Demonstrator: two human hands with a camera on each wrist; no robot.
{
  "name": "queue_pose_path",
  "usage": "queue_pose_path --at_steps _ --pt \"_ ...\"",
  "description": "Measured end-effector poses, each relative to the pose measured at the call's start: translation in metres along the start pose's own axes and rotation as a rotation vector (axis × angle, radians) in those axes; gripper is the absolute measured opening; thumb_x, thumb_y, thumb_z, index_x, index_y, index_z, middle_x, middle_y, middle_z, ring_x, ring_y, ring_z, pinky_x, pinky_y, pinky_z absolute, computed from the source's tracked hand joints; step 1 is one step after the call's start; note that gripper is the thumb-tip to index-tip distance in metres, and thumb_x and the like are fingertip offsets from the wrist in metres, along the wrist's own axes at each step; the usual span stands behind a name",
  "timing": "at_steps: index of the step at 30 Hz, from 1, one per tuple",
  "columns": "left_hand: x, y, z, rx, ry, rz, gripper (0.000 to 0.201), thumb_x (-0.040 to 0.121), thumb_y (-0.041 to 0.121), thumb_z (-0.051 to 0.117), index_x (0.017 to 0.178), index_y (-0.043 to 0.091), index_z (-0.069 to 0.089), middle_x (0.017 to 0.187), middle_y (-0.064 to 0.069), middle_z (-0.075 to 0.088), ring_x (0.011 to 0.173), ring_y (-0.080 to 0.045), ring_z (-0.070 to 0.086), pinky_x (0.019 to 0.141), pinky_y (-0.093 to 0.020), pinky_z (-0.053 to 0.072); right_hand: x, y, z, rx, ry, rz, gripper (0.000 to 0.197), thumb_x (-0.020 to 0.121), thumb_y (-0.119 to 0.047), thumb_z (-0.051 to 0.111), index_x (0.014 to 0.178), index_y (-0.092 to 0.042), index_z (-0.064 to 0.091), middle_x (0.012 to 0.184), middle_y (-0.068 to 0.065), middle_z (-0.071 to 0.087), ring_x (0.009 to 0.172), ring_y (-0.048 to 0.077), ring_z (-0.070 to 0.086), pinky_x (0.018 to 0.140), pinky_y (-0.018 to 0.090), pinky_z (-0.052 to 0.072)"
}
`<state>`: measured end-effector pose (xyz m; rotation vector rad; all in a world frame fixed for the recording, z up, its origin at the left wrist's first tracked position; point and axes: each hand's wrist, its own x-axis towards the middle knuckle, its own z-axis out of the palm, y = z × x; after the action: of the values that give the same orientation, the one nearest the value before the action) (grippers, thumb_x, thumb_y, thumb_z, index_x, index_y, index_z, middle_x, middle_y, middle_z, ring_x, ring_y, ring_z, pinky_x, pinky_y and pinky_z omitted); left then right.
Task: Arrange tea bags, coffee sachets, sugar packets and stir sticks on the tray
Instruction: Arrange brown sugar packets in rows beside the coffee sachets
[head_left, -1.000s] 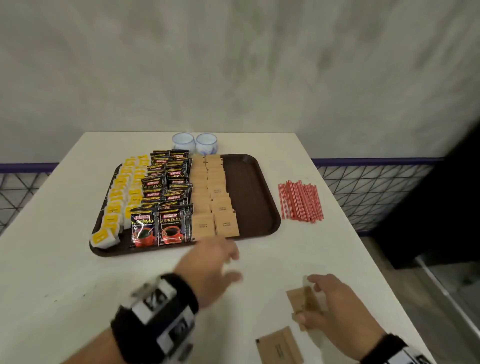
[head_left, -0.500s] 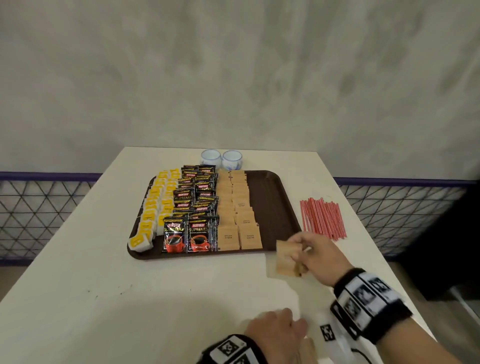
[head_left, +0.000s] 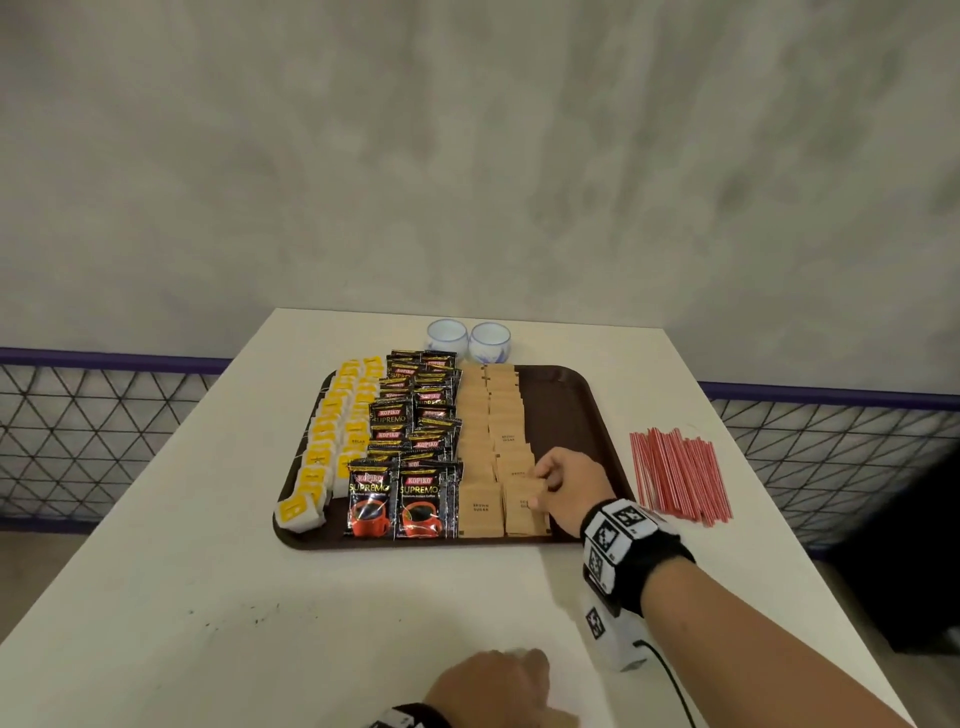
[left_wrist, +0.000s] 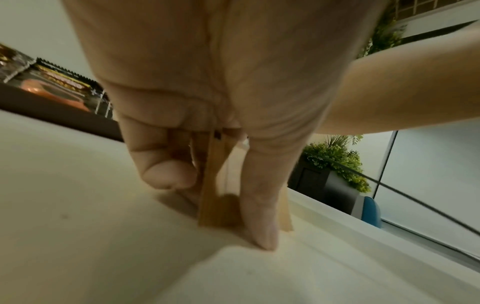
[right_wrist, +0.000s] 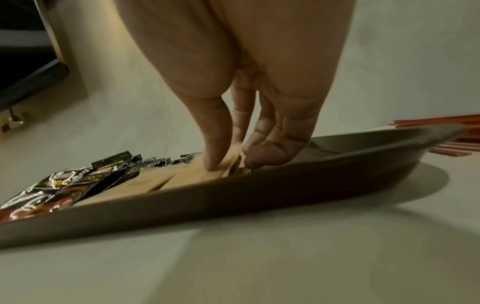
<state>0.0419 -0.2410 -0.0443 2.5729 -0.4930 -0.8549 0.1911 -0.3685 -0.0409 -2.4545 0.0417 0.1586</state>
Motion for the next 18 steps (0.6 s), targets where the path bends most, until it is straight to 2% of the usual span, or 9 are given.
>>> queue_pose_path --at_steps 1,2,4,6,8,11,13,15,18 --pt "-0.001 -0.004 -0.008 -0.041 -0.017 -0.010 0.030 0.094 0.042 0.044 0.105 0.014 0.047 0.082 0.005 0.044 0.091 -0.020 0.050 0.081 -0.030 0.040 -0.002 0.001 -0.002 -0.010 0.017 -0.006 0.028 0.076 -0.008 0.075 0.090 -0.023 0.056 0.087 -0.009 0.047 0.080 0.009 0.051 0.058 0.010 0.033" --pt "-0.002 -0.009 -0.015 -0.092 -0.001 -0.008 0.021 0.094 0.029 0.046 0.110 0.016 0.047 0.092 0.002 0.051 0.098 -0.024 0.054 0.087 -0.031 0.042 -0.006 0.001 -0.005 -0.020 0.039 -0.016 0.033 0.074 -0.012 0.078 0.095 -0.023 0.056 0.094 -0.007 0.047 0.086 0.009 0.050 0.063 0.012 0.034" --pt "-0.002 -0.023 -0.026 -0.171 0.127 -0.021 0.019 0.093 0.018 0.047 0.111 0.020 0.051 0.109 -0.004 0.059 0.105 -0.025 0.058 0.094 -0.032 0.046 -0.016 0.003 -0.012 0.008 0.063 -0.031 0.036 0.075 -0.018 0.079 0.102 -0.024 0.055 0.099 -0.005 0.050 0.088 0.008 0.050 0.069 0.014 0.036" --pt "0.001 -0.034 -0.043 -0.246 0.335 -0.005 0.020 0.093 0.015 0.048 0.110 0.019 0.058 0.109 -0.004 0.063 0.102 -0.021 0.059 0.093 -0.031 0.048 -0.029 0.005 -0.018 0.110 0.017 -0.050 0.031 0.077 -0.020 0.077 0.100 -0.025 0.057 0.096 -0.004 0.056 0.083 0.008 0.053 0.066 0.014 0.038" --pt "0.012 -0.041 -0.064 -0.330 0.474 -0.014 0.024 0.095 0.015 0.047 0.116 0.019 0.060 0.112 0.001 0.061 0.102 -0.014 0.057 0.093 -0.023 0.047 -0.043 0.010 -0.023 0.205 -0.047 -0.069 0.026 0.078 -0.020 0.075 0.098 -0.025 0.059 0.093 -0.001 0.059 0.082 0.011 0.056 0.067 0.016 0.042" --pt "0.032 -0.047 -0.095 -0.262 0.566 -0.061 0.030 0.097 0.016 0.045 0.124 0.020 0.058 0.119 0.003 0.054 0.106 -0.010 0.051 0.091 -0.017 0.043 -0.057 0.021 -0.028 0.237 -0.066 -0.062 0.025 0.080 -0.022 0.074 0.101 -0.025 0.060 0.090 0.000 0.061 0.080 0.012 0.058 0.070 0.018 0.044" --pt "0.044 -0.050 -0.106 -0.198 0.582 -0.081 0.030 0.097 0.014 0.046 0.124 0.019 0.059 0.122 0.000 0.056 0.113 -0.015 0.052 0.097 -0.022 0.042 -0.062 0.030 -0.029 0.169 -0.057 -0.038 0.026 0.082 -0.022 0.072 0.103 -0.024 0.058 0.091 -0.003 0.060 0.081 0.009 0.057 0.071 0.017 0.044" --pt "0.054 -0.052 -0.107 -0.180 0.599 -0.118 0.028 0.095 0.010 0.049 0.118 0.018 0.063 0.121 -0.002 0.059 0.112 -0.016 0.055 0.099 -0.025 0.043 -0.066 0.041 -0.029 0.040 -0.068 -0.033 0.031 0.084 -0.023 0.070 0.112 -0.024 0.055 0.099 -0.007 0.056 0.090 0.008 0.056 0.078 0.015 0.044" --pt "0.060 -0.055 -0.102 -0.276 0.661 -0.173 0.014 0.089 0.005 0.053 0.091 0.017 0.061 0.100 -0.002 0.064 0.092 -0.017 0.063 0.079 -0.027 0.055 -0.069 0.054 -0.029 -0.106 -0.084 -0.074 0.040 0.086 -0.025 0.066 0.124 -0.020 0.054 0.112 -0.009 0.049 0.105 0.008 0.052 0.094 0.020 0.043"
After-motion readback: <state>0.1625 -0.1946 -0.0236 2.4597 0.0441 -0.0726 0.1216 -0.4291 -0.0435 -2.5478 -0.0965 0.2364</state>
